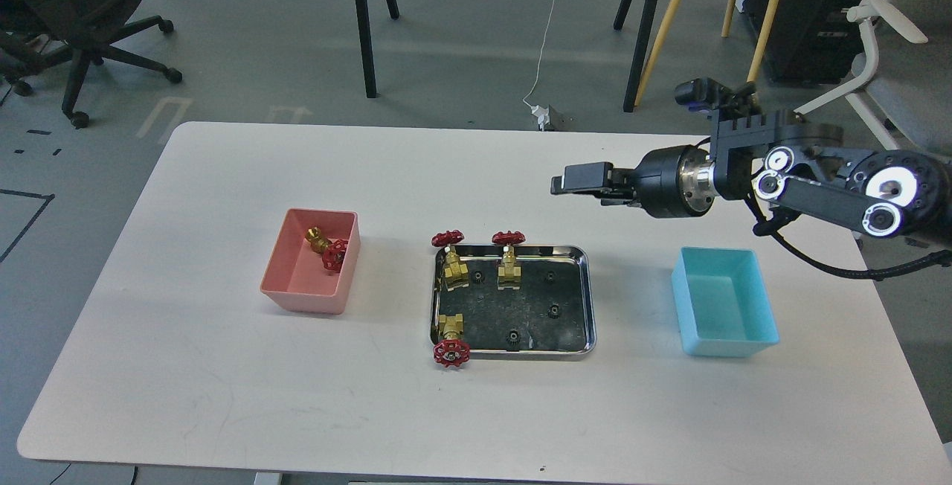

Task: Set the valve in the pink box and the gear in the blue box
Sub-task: 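Withdraw the left arm and reach the right hand toward the tray, then lower the right hand onto the small dark gear on the tray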

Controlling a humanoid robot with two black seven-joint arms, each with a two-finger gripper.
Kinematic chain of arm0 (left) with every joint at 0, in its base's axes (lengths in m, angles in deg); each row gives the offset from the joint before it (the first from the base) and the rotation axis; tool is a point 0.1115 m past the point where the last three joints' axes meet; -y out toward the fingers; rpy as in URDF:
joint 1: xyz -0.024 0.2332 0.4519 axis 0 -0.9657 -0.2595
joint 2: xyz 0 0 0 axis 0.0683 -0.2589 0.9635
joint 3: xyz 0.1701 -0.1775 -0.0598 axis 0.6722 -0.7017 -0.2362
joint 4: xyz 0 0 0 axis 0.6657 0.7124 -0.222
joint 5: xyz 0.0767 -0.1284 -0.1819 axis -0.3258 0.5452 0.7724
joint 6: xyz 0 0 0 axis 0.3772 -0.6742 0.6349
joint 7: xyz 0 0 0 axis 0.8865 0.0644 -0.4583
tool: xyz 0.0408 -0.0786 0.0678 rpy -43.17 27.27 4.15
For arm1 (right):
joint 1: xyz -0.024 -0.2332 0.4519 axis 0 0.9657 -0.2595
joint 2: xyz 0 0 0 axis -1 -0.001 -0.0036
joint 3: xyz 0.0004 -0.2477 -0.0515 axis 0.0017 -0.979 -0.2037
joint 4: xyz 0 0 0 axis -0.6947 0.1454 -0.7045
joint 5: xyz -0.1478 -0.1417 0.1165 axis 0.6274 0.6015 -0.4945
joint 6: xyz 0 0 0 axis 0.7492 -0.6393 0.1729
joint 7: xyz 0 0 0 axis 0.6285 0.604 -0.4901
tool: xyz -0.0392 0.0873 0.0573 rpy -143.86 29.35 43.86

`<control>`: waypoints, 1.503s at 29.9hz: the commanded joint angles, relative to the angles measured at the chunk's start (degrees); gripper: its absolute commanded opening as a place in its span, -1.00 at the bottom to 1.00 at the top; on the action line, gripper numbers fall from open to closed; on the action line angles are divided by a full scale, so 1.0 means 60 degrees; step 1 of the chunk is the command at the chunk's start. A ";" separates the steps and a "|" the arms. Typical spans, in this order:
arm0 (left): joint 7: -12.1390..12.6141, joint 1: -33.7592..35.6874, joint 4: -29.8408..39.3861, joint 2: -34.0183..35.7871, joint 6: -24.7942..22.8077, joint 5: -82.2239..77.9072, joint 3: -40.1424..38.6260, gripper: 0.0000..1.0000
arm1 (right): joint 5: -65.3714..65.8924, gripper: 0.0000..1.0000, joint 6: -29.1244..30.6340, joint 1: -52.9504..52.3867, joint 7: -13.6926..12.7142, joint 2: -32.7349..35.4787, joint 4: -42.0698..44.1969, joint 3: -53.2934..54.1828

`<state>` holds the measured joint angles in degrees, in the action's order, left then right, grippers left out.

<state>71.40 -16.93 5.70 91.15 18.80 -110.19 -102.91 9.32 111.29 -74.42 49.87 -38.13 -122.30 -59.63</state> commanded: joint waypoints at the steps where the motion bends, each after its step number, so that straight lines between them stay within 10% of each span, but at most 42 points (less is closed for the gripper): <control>1: 0.0000 0.0265 -0.0035 0.0001 0.0012 -0.0001 -0.0001 0.95 | 0.0680 0.98 0.0224 -0.0392 0.0163 -0.0968 0.0485 -0.1252; 21: -0.0014 0.0866 -0.0357 0.0044 -0.0002 0.0013 -0.0016 0.95 | 0.0696 0.78 0.0679 -0.0862 0.1071 -0.4179 0.2638 -0.4478; 45: -0.0014 0.1130 -0.0548 0.0059 0.0027 0.0013 -0.0001 0.95 | 0.0549 0.59 0.0693 -0.0511 0.1218 -0.4179 0.3415 -0.5094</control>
<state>71.31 -10.19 2.66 91.51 18.96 -110.11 -102.94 12.66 115.24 -77.86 57.17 -63.21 -102.02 -90.06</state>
